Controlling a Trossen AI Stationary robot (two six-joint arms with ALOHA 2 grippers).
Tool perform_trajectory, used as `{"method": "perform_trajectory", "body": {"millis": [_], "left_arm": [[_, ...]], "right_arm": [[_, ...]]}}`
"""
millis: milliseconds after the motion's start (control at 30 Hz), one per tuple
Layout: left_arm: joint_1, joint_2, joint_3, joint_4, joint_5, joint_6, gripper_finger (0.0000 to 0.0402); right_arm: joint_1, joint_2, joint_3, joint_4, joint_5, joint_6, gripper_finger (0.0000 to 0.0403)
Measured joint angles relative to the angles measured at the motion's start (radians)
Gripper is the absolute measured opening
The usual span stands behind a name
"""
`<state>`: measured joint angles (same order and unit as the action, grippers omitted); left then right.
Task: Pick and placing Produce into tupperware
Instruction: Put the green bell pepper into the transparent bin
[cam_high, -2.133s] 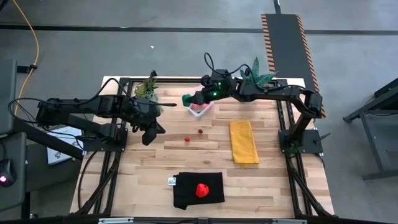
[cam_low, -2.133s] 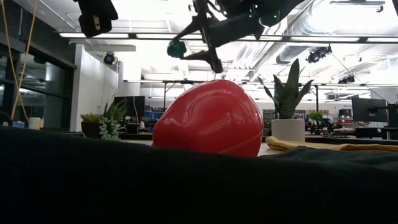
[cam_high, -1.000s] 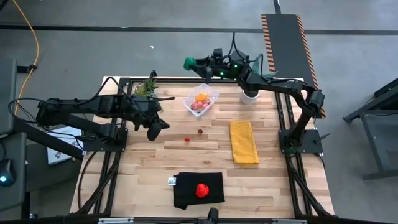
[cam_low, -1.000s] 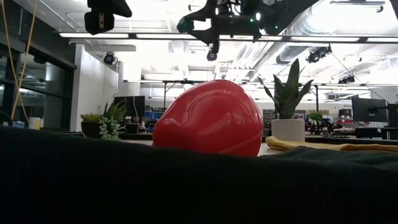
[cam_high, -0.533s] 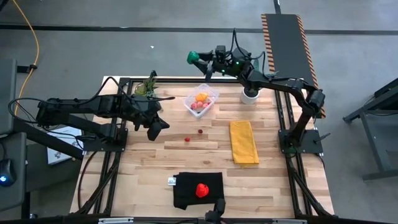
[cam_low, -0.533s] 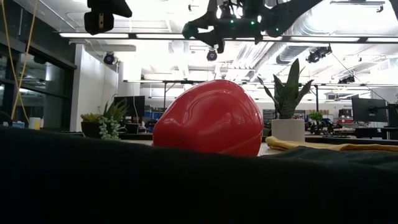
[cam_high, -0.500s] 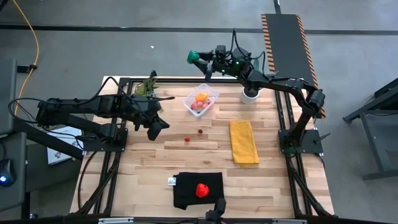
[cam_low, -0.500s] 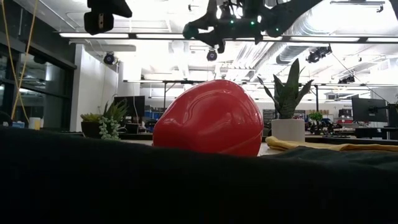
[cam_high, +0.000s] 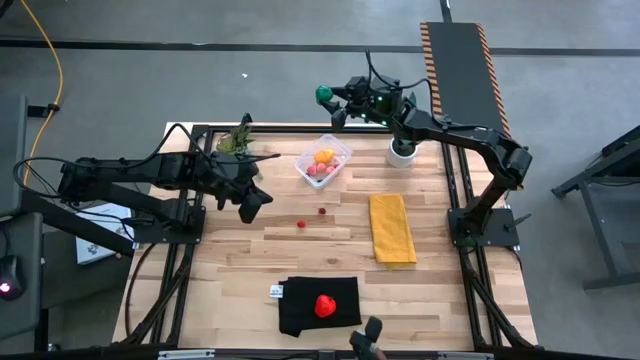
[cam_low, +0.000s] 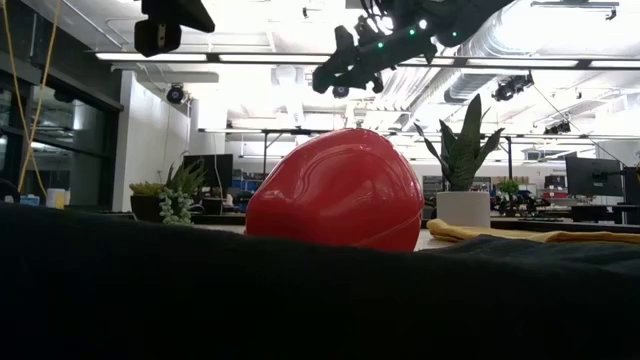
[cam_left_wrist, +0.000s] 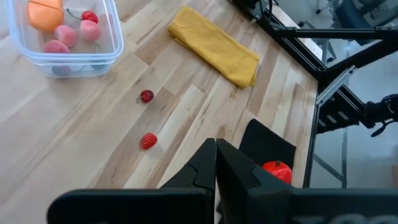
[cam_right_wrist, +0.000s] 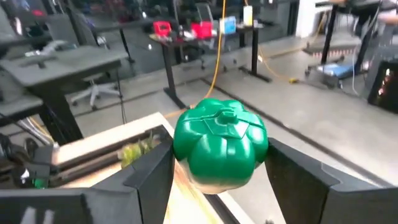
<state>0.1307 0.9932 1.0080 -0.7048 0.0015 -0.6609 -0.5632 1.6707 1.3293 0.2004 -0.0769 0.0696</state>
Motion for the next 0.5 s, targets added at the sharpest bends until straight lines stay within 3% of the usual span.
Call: {"method": "perform_trajectory", "body": {"millis": [500], "left_arm": [[0.000,0.000,0.000,0.000,-0.014,0.004,0.0001]], "right_arm": [[0.015,0.000,0.000,-0.275,0.005,0.088,0.0224]]}}
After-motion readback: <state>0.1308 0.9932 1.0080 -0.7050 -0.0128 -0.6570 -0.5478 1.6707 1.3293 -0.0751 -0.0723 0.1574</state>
